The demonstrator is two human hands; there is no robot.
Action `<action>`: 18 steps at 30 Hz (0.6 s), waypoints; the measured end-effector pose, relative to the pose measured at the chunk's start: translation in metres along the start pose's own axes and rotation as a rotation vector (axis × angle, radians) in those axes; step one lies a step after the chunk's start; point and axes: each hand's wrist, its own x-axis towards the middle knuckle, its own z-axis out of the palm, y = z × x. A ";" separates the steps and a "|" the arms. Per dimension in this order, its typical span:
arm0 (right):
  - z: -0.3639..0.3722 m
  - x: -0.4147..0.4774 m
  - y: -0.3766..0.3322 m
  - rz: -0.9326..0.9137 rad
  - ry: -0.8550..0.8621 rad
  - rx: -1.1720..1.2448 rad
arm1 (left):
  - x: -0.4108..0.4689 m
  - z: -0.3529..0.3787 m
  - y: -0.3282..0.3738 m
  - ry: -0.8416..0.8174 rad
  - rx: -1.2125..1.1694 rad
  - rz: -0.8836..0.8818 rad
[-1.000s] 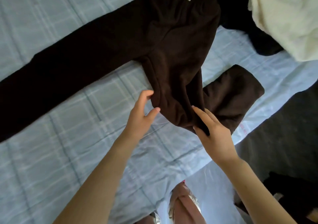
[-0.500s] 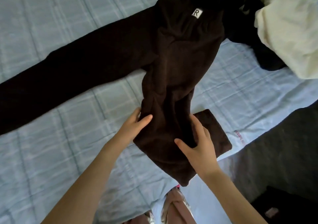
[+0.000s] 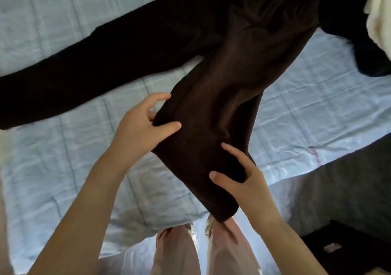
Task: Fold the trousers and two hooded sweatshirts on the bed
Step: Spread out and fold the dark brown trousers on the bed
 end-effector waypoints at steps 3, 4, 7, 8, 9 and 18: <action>0.018 0.003 -0.010 -0.093 0.005 0.012 | 0.007 -0.024 -0.005 -0.172 -0.198 0.072; 0.025 0.004 -0.006 -0.093 -0.025 -0.032 | 0.007 -0.025 -0.019 -0.270 -0.206 0.067; 0.049 0.002 0.030 -0.025 -0.156 -0.229 | -0.006 -0.015 -0.077 -0.470 -0.127 -0.055; 0.057 0.000 0.043 0.005 -0.169 -0.290 | -0.011 -0.012 -0.094 -0.458 -0.078 -0.078; 0.064 -0.003 0.052 0.031 -0.154 -0.336 | -0.015 -0.011 -0.104 -0.419 -0.031 -0.092; 0.100 -0.016 0.029 -0.015 -0.066 0.149 | -0.026 -0.073 -0.056 -0.022 0.273 0.068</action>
